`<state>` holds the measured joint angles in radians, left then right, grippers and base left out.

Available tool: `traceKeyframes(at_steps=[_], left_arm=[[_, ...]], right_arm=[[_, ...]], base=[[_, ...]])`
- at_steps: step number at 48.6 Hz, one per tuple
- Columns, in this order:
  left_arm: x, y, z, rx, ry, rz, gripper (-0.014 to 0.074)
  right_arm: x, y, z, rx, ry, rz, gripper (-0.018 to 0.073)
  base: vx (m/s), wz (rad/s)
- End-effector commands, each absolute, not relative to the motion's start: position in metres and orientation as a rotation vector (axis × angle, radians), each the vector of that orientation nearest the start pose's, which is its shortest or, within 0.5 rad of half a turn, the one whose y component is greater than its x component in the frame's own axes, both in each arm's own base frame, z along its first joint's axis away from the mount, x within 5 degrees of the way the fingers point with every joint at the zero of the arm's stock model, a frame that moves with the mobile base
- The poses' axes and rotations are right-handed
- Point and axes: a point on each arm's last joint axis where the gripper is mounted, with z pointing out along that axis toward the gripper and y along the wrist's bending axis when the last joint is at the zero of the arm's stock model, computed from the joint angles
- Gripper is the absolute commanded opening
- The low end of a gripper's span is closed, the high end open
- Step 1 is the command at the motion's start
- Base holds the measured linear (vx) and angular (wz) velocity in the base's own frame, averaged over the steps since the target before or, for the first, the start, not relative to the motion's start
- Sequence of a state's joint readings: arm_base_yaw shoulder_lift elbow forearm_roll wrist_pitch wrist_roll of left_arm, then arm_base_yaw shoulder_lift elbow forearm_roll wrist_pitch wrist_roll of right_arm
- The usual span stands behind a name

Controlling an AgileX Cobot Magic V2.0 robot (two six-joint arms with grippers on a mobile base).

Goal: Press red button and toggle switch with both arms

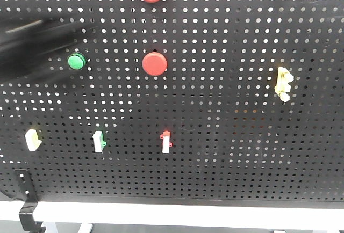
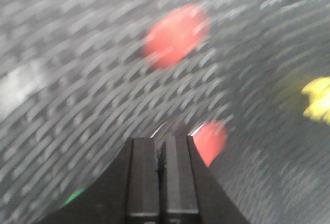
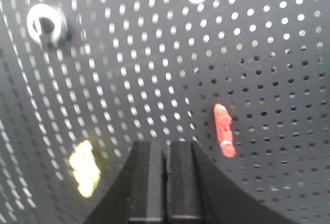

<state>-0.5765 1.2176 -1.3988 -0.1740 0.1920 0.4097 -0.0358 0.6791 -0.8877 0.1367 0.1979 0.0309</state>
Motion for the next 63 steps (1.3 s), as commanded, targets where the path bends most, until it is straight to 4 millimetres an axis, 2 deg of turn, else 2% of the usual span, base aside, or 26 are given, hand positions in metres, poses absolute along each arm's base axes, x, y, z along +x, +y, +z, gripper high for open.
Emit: traceKeyframes(at_steps=[1, 4, 12, 31, 35, 41, 54, 58, 63], left_arm=[[0.226, -0.157, 0.526, 0.569, 1.234, -0.318, 0.0001], [0.234, -0.163, 0.536, 0.559, 1.209, -0.321, 0.0001], [0.254, -0.178, 0.543, 0.563, 1.205, -0.321, 0.0001], [0.291, -0.199, 0.541, 0.559, 1.208, -0.312, 0.0001], [0.293, -0.2, 0.54, 0.564, 1.219, -0.315, 0.0001], [0.288, -0.199, 0.54, 0.593, 1.258, -0.319, 0.0001], [0.247, -0.176, 0.56, 0.616, 1.284, -0.353, 0.0001], [0.24, -0.171, 0.549, 0.625, 1.311, -0.35, 0.0001], [0.234, -0.166, 0.524, 0.623, 1.356, -0.353, 0.0001]], right_arm=[[0.125, -0.003, 0.451, 0.108, 1.37, 0.094, -0.0003], [0.125, -0.003, 0.45, 0.108, 1.376, 0.094, -0.0003], [0.125, -0.003, 0.448, 0.103, 1.399, 0.091, -0.0003], [0.125, -0.003, 0.447, 0.095, 1.407, 0.082, -0.0003], [0.126, -0.003, 0.447, 0.095, 1.408, 0.082, -0.0003], [0.126, -0.003, 0.446, 0.08, 1.419, 0.066, -0.0003], [0.125, -0.002, 0.441, -0.003, 1.484, -0.013, -0.0003], [0.124, -0.001, 0.439, -0.014, 1.511, -0.016, -0.0003], [0.124, 0.0, 0.436, -0.021, 1.54, 0.002, -0.0003]], base=[[0.0, 0.0], [0.0, 0.0], [0.0, 0.0], [0.0, 0.0], [0.0, 0.0], [0.0, 0.0], [0.0, 0.0], [0.0, 0.0], [0.0, 0.0]])
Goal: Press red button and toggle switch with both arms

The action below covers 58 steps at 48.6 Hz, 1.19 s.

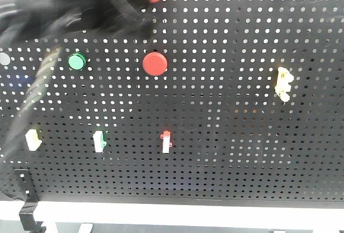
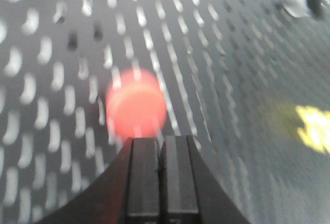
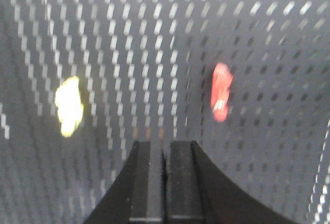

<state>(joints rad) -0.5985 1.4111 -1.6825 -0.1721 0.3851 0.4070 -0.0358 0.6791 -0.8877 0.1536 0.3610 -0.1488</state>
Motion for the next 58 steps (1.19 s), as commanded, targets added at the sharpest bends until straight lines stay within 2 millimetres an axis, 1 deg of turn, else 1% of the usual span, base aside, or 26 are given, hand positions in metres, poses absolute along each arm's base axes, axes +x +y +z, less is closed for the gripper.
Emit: traceKeyframes(at_steps=[1, 3, 4, 5, 9, 10, 11, 12, 14, 18, 20, 26, 28, 33, 37, 40, 43, 50, 58], left_arm=[[0.23, -0.163, 0.518, 0.62, 1.366, -0.357, 0.0001], [0.225, -0.159, 0.506, 0.605, 1.377, -0.365, 0.0001], [0.221, -0.155, 0.496, 0.593, 1.389, -0.373, 0.0001], [0.22, -0.154, 0.494, 0.589, 1.39, -0.375, 0.0001], [0.206, -0.143, 0.462, 0.534, 1.422, -0.412, 0.0001], [0.201, -0.139, 0.459, 0.52, 1.417, -0.422, 0.0001], [0.199, -0.137, 0.45, 0.504, 1.429, -0.434, 0.0001], [0.192, -0.132, 0.446, 0.484, 1.425, -0.449, 0.0001], [0.184, -0.126, 0.435, 0.463, 1.435, -0.466, 0.0001], [0.168, -0.115, 0.41, 0.459, 1.475, -0.474, 0.0001], [0.16, -0.11, 0.401, 0.463, 1.49, -0.473, 0.0001], [0.142, -0.098, 0.383, 0.462, 1.521, -0.486, 0.0001], [0.137, -0.094, 0.381, 0.457, 1.519, -0.492, 0.0001], [0.13, -0.09, 0.378, 0.456, 1.515, -0.494, 0.0001], [0.129, -0.089, 0.377, 0.458, 1.523, -0.496, 0.0001], [0.129, -0.09, 0.376, 0.459, 1.529, -0.497, 0.0001], [0.129, -0.09, 0.376, 0.46, 1.531, -0.496, 0.0001], [0.129, -0.09, 0.376, 0.46, 1.532, -0.496, 0.0001], [0.129, -0.09, 0.376, 0.463, 1.537, -0.496, 0.0001]], right_arm=[[0.124, 0.0, 0.436, -0.03, 1.545, -0.002, -0.0003], [0.124, 0.001, 0.435, -0.041, 1.55, 0.0, -0.0003], [0.124, 0.002, 0.435, -0.048, 1.552, 0.004, -0.0003], [0.124, 0.002, 0.435, -0.05, 1.551, 0.014, -0.0003], [0.124, 0.007, 0.436, -0.094, 1.539, 0.035, -0.0003], [0.124, 0.008, 0.436, -0.11, 1.536, 0.043, -0.0003], [0.125, 0.01, 0.436, -0.128, 1.535, 0.054, -0.0003], [0.126, 0.012, 0.436, -0.151, 1.533, 0.056, -0.0003], [0.128, 0.016, 0.436, -0.181, 1.531, 0.083, -0.0003], [0.136, 0.026, 0.438, -0.23, 1.526, 0.153, -0.0003], [0.14, 0.029, 0.441, -0.247, 1.517, 0.173, -0.0003], [0.156, 0.04, 0.461, -0.276, 1.468, 0.225, -0.0003], [0.165, 0.045, 0.47, -0.291, 1.455, 0.239, -0.0003], [0.184, 0.057, 0.488, -0.322, 1.437, 0.276, -0.0003], [0.203, 0.067, 0.502, -0.341, 1.422, 0.298, -0.0003], [0.216, 0.071, 0.508, -0.345, 1.421, 0.3, -0.0003], [0.225, 0.074, 0.516, -0.345, 1.408, 0.303, -0.0003], [0.242, 0.078, 0.525, -0.342, 1.396, 0.303, -0.0003], [0.255, 0.081, 0.53, -0.334, 1.379, 0.295, -0.0003]], base=[[0.0, 0.0], [0.0, 0.0], [0.0, 0.0], [0.0, 0.0], [0.0, 0.0], [0.0, 0.0], [0.0, 0.0], [0.0, 0.0], [0.0, 0.0], [0.0, 0.0], [0.0, 0.0], [0.0, 0.0], [0.0, 0.0], [0.0, 0.0], [0.0, 0.0], [0.0, 0.0], [0.0, 0.0], [0.0, 0.0], [0.0, 0.0]])
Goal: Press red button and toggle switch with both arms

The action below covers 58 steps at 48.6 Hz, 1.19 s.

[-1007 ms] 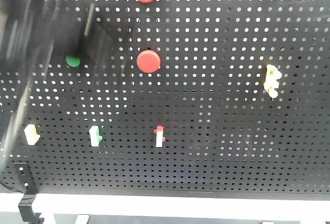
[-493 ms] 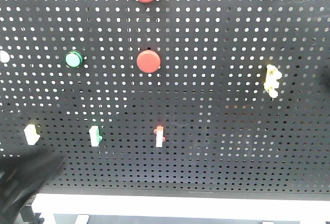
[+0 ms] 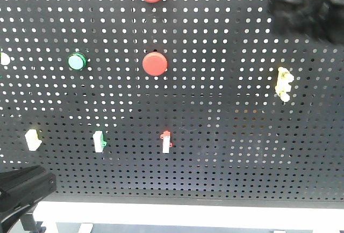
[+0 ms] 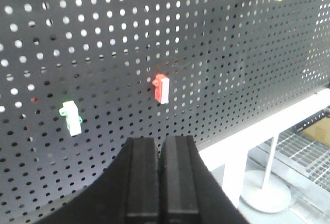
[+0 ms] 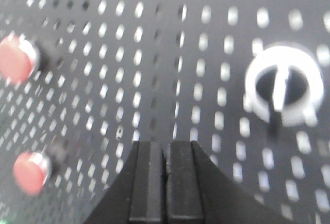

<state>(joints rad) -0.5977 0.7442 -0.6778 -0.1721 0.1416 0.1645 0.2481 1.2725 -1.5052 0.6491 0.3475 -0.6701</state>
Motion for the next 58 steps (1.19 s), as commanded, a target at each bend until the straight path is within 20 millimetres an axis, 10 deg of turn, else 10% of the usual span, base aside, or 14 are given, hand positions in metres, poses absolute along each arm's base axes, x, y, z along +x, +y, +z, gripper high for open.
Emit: traceKeyframes(at_steps=[1, 58], left_arm=[[0.129, -0.09, 0.376, 0.463, 1.538, -0.496, 0.0001], [0.129, -0.09, 0.372, 0.485, 1.576, -0.491, 0.0001]], right_arm=[[0.257, 0.081, 0.531, -0.33, 1.376, 0.293, -0.0003], [0.263, 0.031, 0.538, -0.196, 1.364, 0.103, -0.0003]], base=[[0.0, 0.0], [0.0, 0.0]])
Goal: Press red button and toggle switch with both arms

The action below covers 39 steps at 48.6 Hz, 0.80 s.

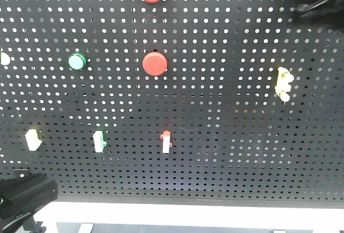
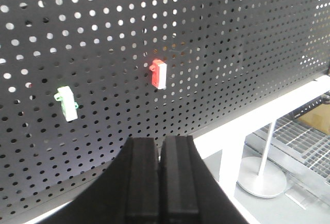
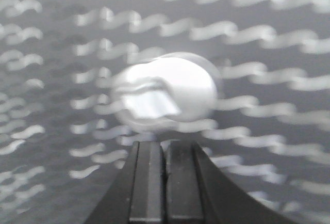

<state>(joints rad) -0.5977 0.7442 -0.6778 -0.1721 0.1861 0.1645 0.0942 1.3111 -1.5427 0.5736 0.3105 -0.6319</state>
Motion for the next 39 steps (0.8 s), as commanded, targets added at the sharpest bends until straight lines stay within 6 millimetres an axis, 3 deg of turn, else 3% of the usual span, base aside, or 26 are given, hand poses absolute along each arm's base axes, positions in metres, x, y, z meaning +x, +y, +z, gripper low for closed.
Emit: traceKeyframes(at_steps=[1, 11, 18, 23, 30, 39], left_arm=[[0.129, -0.09, 0.372, 0.485, 1.577, -0.491, 0.0001], [0.129, -0.09, 0.372, 0.485, 1.576, -0.491, 0.0001], [0.129, -0.09, 0.372, 0.485, 1.576, -0.491, 0.0001], [0.129, -0.09, 0.371, 0.487, 1.58, -0.49, 0.0001], [0.128, -0.09, 0.366, 0.519, 1.624, -0.474, 0.0001], [0.119, -0.083, 0.342, 0.538, 1.615, -0.438, 0.0001]], right_arm=[[0.263, 0.032, 0.537, -0.209, 1.374, 0.101, -0.0003], [0.245, 0.037, 0.532, -0.313, 1.492, 0.113, -0.0003], [0.22, 0.034, 0.535, -0.321, 1.519, 0.092, -0.0003], [0.195, 0.029, 0.527, -0.313, 1.512, 0.044, -0.0003], [0.156, 0.023, 0.49, -0.299, 1.51, 0.007, -0.0003], [0.094, 0.017, 0.422, -0.275, 1.504, 0.004, -0.0003]], base=[[0.0, 0.0], [0.0, 0.0], [0.0, 0.0], [0.0, 0.0], [0.0, 0.0], [0.0, 0.0]])
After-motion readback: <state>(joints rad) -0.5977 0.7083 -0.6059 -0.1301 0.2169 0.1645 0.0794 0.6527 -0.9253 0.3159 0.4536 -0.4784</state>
